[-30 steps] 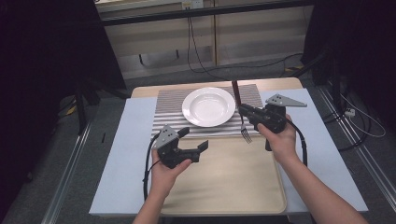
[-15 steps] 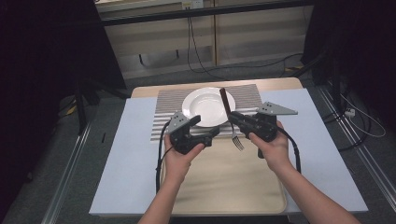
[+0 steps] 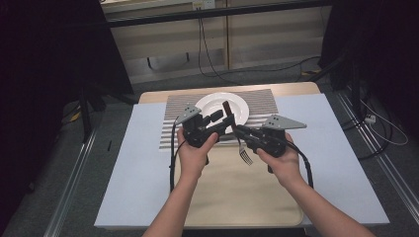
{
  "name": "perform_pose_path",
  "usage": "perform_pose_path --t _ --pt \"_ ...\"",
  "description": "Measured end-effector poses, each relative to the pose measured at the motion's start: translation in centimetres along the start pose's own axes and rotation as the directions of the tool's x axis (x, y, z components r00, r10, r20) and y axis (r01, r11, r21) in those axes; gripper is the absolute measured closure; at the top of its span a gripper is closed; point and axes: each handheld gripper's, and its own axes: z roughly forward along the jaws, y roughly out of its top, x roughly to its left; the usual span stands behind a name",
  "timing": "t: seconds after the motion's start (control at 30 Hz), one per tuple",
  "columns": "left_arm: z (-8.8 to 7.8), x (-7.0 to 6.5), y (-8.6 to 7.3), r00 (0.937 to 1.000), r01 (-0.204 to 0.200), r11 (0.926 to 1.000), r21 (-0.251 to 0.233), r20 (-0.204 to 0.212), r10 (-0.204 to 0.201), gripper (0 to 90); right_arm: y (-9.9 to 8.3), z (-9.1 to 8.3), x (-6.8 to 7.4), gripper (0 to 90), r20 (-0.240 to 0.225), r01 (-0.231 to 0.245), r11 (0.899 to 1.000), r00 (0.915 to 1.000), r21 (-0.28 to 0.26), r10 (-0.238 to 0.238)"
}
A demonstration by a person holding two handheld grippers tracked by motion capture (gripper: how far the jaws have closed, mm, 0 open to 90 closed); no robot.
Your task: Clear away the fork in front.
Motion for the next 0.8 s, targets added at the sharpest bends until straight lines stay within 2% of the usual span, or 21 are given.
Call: perform_pose_path --t 0.03,0.07,0.1,0.13,0.23,0.3,0.33,0.37,0.4,0.43,0.47,0.53,0.57,0.63,0.7,0.8 --pt "0.1 -0.1 0.0 1.0 0.002 1.0 0.007 -0.001 -0.002 51.1 0.0 0.0 0.0 78.4 0.0 0.0 1.0 1.0 0.0 0.0" --pt "0.2 -0.1 0.0 0.9999 -0.001 0.9998 0.019 -0.014 0.001 60.1 -0.1 0.0 0.1 78.4 -0.009 -0.007 1.0 0.9999 -0.004 0.007" --pt "0.3 -0.1 0.0 0.9999 0.006 0.9998 0.017 -0.01 -0.006 63.7 -0.1 0.1 0.1 78.4 -0.011 0.0 1.0 0.9999 -0.004 0.0" --pt "0.4 -0.1 0.0 0.9999 0.013 0.9998 0.016 0.003 -0.013 63.7 -0.1 0.1 0.1 78.4 -0.011 0.0 1.0 0.9999 -0.004 0.0" --pt "0.5 -0.2 0.1 0.9996 0.019 0.9995 0.024 0.022 -0.019 77.5 -0.3 0.1 0.3 78.4 -0.012 0.007 1.0 0.9999 -0.005 -0.007" --pt "0.4 -0.3 0.2 0.9977 0.041 0.9988 0.028 0.053 -0.042 79.4 -0.3 0.1 0.4 78.5 -0.01 0.009 1.0 0.9999 -0.005 -0.009" --pt "0.4 -0.4 0.2 0.9994 0.013 0.9993 0.035 0.033 -0.014 80.5 -0.3 0.1 0.4 81.4 -0.009 0.009 1.0 0.9999 -0.01 -0.009" --pt "0.4 -0.4 0.2 0.9994 0.006 0.9989 0.047 0.035 -0.008 80.7 -0.4 0.1 0.4 83.8 -0.01 0.018 1.0 0.9998 -0.022 -0.018" --pt "0.4 -0.3 0.2 0.9984 0.021 0.9983 0.054 0.051 -0.024 80.8 -0.4 0.0 0.4 82.4 -0.007 0.023 0.999 0.9997 -0.03 -0.023" --pt "0.3 -0.2 0.3 0.9981 0.025 0.9979 0.06 0.054 -0.029 80.8 -0.4 0.0 0.4 76.1 -0.008 0.027 0.999 0.9996 -0.028 -0.027" --pt "0.1 -0.1 0.3 0.9986 0.02 0.9978 0.063 0.048 -0.023 80.8 -0.4 -0.1 0.4 69.8 -0.006 0.02 1.0 0.9998 -0.022 -0.02" --pt "-0.2 0.0 0.5 0.9981 0.024 0.997 0.073 0.056 -0.028 80.8 -0.6 -0.4 0.3 65.9 -0.001 0.02 1.0 0.9998 -0.02 -0.02" --pt "-0.6 0.1 0.7 0.998 0.016 0.9955 0.093 0.06 -0.021 80.8 -0.8 -0.8 0.1 59.7 0.017 0.025 1.0 0.9996 -0.013 -0.025" --pt "-0.8 0.1 0.7 0.9978 0.013 0.994 0.109 0.064 -0.02 80.8 -1.0 -1.0 -0.1 58.0 0.028 0.033 0.999 0.9991 -0.011 -0.032" --pt "-1.4 0.3 0.7 0.9965 0.01 0.9904 0.138 0.081 -0.022 80.8 -1.4 -1.7 -0.8 50.9 0.057 0.041 0.999 0.9976 -0.001 -0.041" --pt "-1.8 0.5 0.7 0.996 0.01 0.9878 0.155 0.086 -0.024 80.8 -1.7 -2.2 -1.3 49.5 0.075 0.035 0.999 0.9966 -0.004 -0.035"
